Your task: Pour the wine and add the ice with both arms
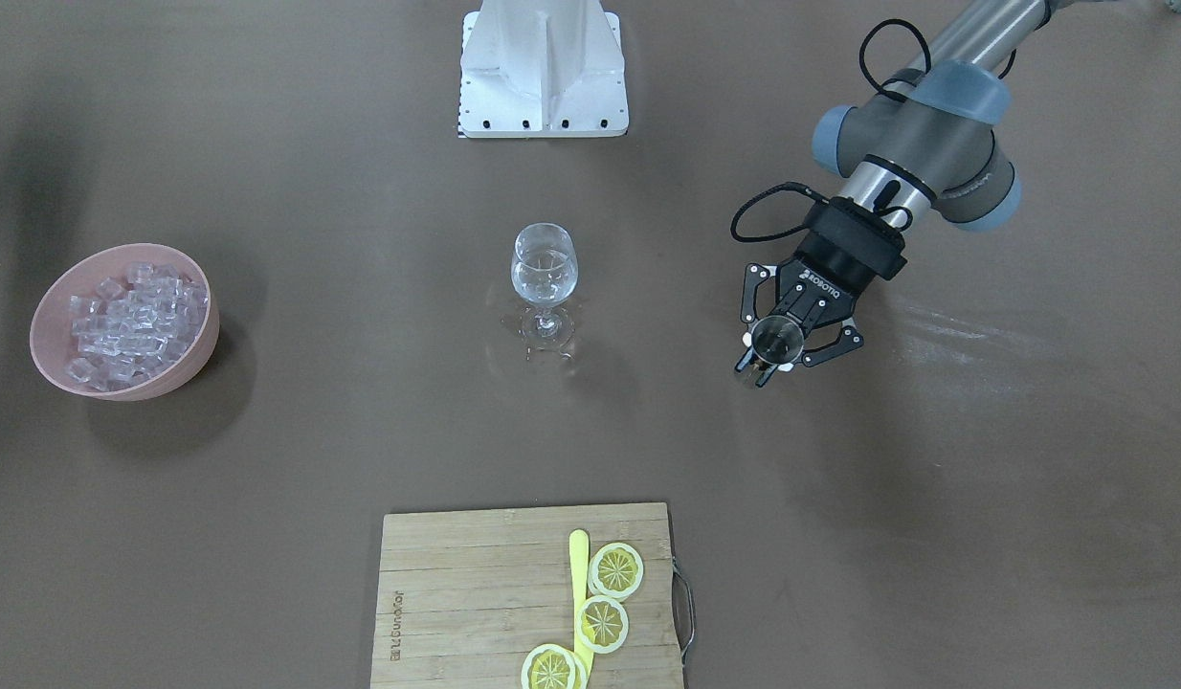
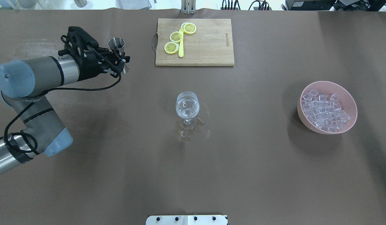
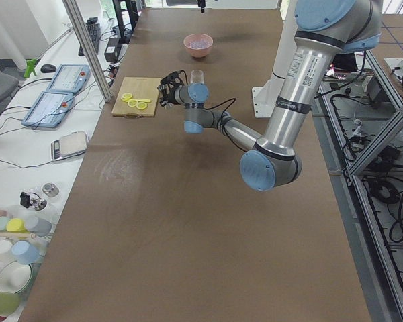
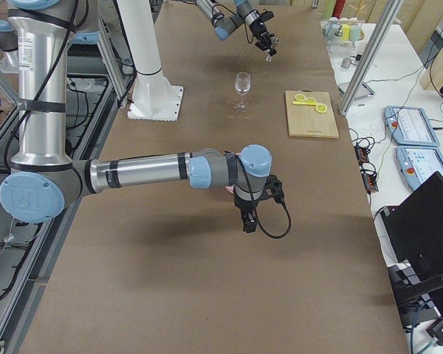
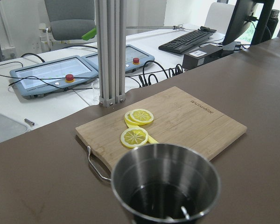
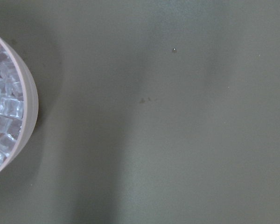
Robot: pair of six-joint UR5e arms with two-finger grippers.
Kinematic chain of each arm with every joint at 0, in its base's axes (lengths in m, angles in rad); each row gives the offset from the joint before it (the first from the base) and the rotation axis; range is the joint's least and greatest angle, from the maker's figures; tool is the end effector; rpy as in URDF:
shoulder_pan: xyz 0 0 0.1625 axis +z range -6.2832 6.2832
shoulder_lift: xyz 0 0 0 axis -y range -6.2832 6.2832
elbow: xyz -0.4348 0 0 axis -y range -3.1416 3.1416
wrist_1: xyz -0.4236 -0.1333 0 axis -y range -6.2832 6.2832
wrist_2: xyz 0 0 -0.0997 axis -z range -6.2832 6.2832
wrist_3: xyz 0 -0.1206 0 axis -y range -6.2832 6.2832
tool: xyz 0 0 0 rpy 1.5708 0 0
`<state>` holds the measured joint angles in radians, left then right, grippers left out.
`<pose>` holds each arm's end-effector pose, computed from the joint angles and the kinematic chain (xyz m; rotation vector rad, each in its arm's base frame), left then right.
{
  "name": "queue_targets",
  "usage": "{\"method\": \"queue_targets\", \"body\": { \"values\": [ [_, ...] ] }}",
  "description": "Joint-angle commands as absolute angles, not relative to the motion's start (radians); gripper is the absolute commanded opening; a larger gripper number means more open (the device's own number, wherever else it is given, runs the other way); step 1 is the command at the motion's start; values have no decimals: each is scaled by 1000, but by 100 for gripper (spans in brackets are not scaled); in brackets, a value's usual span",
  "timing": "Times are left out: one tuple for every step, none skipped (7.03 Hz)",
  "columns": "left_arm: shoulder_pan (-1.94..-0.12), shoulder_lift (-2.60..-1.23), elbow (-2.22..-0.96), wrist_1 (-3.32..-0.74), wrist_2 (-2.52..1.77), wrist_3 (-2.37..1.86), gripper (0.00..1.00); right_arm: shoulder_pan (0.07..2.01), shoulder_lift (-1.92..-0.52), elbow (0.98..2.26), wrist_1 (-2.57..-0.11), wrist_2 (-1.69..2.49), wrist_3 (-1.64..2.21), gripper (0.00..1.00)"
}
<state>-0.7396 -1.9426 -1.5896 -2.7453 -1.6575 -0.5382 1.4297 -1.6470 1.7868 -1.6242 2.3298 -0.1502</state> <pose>0.4124 -0.5426 0.3073 1.1738 1.0469 0.2981 -0.0196 -0.4954 0.6156 0.0860 -0.7613 -0.3098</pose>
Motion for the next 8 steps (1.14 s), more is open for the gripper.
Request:
{"method": "queue_targets", "body": {
  "values": [
    [-733, -1948, -1601, -2741, -1664, -463, 0, 1430, -1646, 1786, -1623, 2329, -147, 100],
    [-733, -1975, -1606, -2717, -1698, -465, 0, 1430, -1646, 1787, -1623, 2326, -147, 100],
    [-733, -1991, -1614, -2677, -1704, -463, 0, 1430, -1646, 1786, -1623, 2322, -147, 100],
    [-733, -1999, -1658, -2672, -1689, -463, 0, 1430, -1646, 1786, -1623, 2322, -147, 100],
    [-735, -1996, -1667, -2680, -1680, -407, 0, 1430, -1646, 1787, -1623, 2322, -147, 100],
    [-735, -1997, -1667, -2678, -1658, -276, 0, 1430, -1646, 1787, -1624, 2322, -147, 100],
    [-729, -1997, -1667, -2674, -1645, -244, 0, 1430, -1647, 1787, -1624, 2324, -146, 100],
    [-715, -2000, -1667, -2674, -1640, -232, 0, 1430, -1646, 1787, -1623, 2322, -146, 100]
  ]
}}
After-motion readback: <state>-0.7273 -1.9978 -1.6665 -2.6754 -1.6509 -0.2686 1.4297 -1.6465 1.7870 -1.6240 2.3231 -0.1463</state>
